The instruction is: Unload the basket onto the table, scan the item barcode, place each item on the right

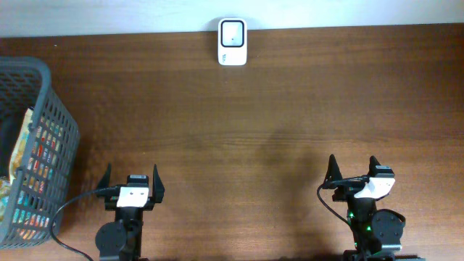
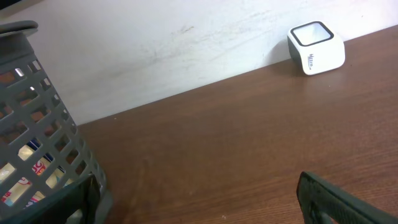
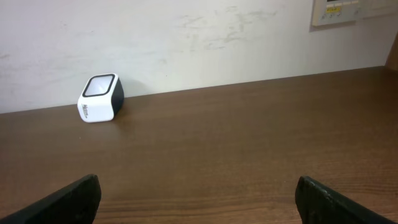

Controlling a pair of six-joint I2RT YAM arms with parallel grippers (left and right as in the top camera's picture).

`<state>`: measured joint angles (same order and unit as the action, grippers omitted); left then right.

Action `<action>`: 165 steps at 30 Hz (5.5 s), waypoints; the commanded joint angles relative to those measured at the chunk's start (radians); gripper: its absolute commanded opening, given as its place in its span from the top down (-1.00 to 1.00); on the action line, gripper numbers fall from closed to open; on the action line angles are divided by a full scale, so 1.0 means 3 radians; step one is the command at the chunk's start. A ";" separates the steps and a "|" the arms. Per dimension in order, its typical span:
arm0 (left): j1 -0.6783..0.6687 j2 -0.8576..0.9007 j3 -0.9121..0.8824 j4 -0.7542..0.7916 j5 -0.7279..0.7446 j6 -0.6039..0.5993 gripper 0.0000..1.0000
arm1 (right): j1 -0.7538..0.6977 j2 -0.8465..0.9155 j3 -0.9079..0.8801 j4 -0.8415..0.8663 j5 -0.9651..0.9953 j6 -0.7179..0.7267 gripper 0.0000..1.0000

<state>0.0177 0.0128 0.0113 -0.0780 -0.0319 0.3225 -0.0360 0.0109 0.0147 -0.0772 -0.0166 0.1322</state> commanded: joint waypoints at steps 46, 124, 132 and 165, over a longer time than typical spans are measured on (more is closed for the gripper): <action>-0.0015 -0.0022 -0.0008 -0.0019 0.0036 0.0039 -0.98 | -0.0013 -0.0024 -0.0031 -0.0003 0.0029 0.0010 -0.97; 0.1532 0.4913 0.6142 -0.2673 -0.0132 -0.1757 -0.98 | -0.0013 -0.0024 -0.0031 -0.0003 0.0029 0.0010 -0.97; 0.2492 0.5510 0.6135 -0.3281 -0.0121 -0.1471 -0.93 | -0.0013 -0.0024 -0.0031 -0.0003 0.0029 0.0010 -0.97; 0.2408 0.7165 0.6182 -0.3443 0.0409 -0.0336 1.00 | -0.0013 -0.0024 -0.0031 -0.0003 0.0029 0.0010 -0.97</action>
<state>0.7414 2.1464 1.8439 -1.0927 0.0830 0.2428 -0.0360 0.0120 0.0139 -0.0769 -0.0166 0.1318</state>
